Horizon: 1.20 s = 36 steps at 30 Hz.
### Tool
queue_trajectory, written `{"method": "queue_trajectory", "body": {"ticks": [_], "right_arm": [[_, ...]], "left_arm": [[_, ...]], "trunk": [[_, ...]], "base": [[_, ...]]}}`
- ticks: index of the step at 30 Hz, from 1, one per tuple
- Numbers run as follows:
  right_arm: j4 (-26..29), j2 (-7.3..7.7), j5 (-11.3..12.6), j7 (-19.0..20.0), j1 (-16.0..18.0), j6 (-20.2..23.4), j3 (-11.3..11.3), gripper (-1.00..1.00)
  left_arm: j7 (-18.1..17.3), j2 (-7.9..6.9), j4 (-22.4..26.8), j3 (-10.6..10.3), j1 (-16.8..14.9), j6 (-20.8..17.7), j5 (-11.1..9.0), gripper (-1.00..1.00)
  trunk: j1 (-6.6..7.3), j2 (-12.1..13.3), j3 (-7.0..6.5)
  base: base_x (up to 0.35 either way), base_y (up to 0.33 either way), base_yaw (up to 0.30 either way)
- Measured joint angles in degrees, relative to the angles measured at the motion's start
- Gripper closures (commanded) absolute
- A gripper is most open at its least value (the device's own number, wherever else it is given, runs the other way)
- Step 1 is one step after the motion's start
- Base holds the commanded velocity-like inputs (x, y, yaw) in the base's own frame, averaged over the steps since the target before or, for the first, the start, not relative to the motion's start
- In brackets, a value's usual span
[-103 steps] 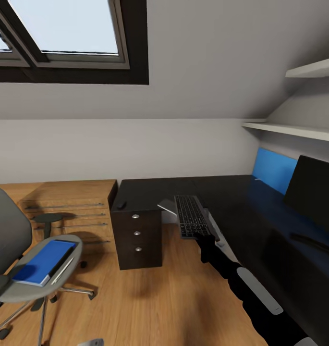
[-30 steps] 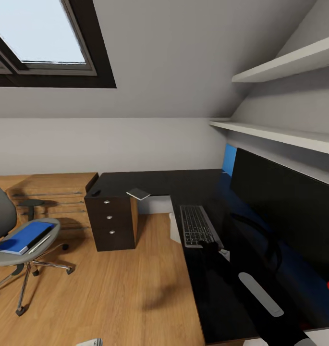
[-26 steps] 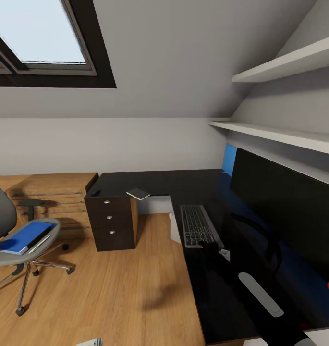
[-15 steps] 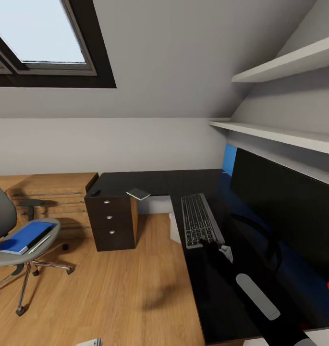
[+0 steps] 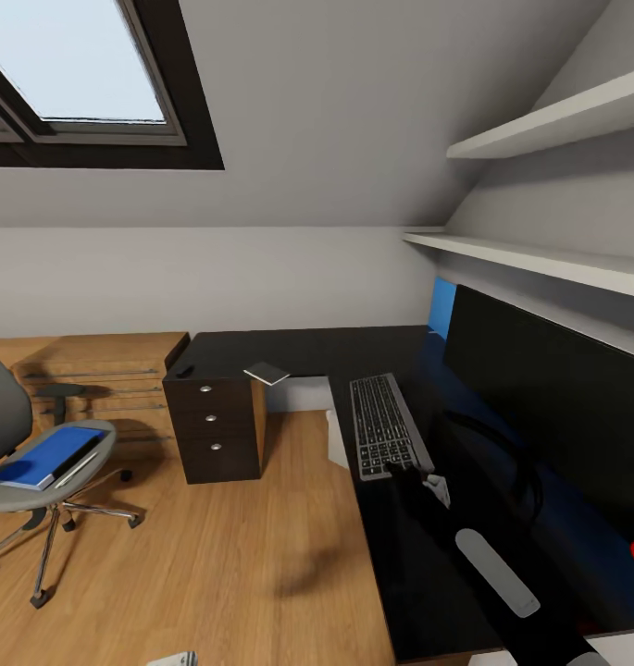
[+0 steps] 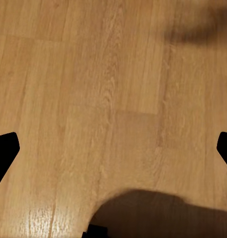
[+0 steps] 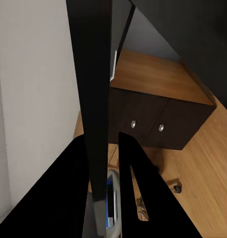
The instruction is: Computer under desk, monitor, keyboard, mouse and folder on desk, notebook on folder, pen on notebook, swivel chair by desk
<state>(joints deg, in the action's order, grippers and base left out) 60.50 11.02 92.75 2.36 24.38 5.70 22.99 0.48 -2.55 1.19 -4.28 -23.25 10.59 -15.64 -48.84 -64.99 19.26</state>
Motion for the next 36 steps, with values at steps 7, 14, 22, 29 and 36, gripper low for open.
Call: {"method": "queue_trajectory", "body": {"ticks": [7, 14, 22, 29, 36], "right_arm": [[0.0, 0.0, 0.1, 0.4, 0.0, 0.4, 0.0, 1.0], [0.1, -0.02, 0.4, 0.3, 0.0, 0.7, 0.1, 1.0], [0.2, -0.34, 0.9, 0.3, 0.0, 0.7, 0.4, 1.0], [0.3, -0.49, 0.9, 0.3, 0.0, 0.7, 0.5, 1.0], [0.2, -0.53, 0.9, 0.3, 0.0, 0.7, 0.6, 1.0]], "left_arm": [[0.0, 0.0, 0.0, 0.0, 0.0, -0.1, 0.0, -1.0], [0.0, 0.0, 0.0, 0.0, 0.0, 0.0, 0.0, -1.0], [0.0, 0.0, 0.0, 0.0, 0.0, 0.0, 0.0, -1.0], [0.0, 0.01, 0.0, 0.0, 0.0, -0.1, 0.0, -1.0], [0.0, 0.0, 0.0, 0.0, 0.0, -0.1, 0.0, -1.0]], "trunk": [[0.0, 0.0, 0.0], [0.0, 0.0, 0.0], [0.0, 0.0, 0.0], [0.0, 0.0, 0.0], [0.0, 0.0, 0.0]], "base": [[-0.071, -0.116, 0.0], [-0.004, -0.006, 0.0], [0.0, 0.0, 0.0], [0.0, 0.0, 0.006], [0.0, 0.0, 0.179]]}}
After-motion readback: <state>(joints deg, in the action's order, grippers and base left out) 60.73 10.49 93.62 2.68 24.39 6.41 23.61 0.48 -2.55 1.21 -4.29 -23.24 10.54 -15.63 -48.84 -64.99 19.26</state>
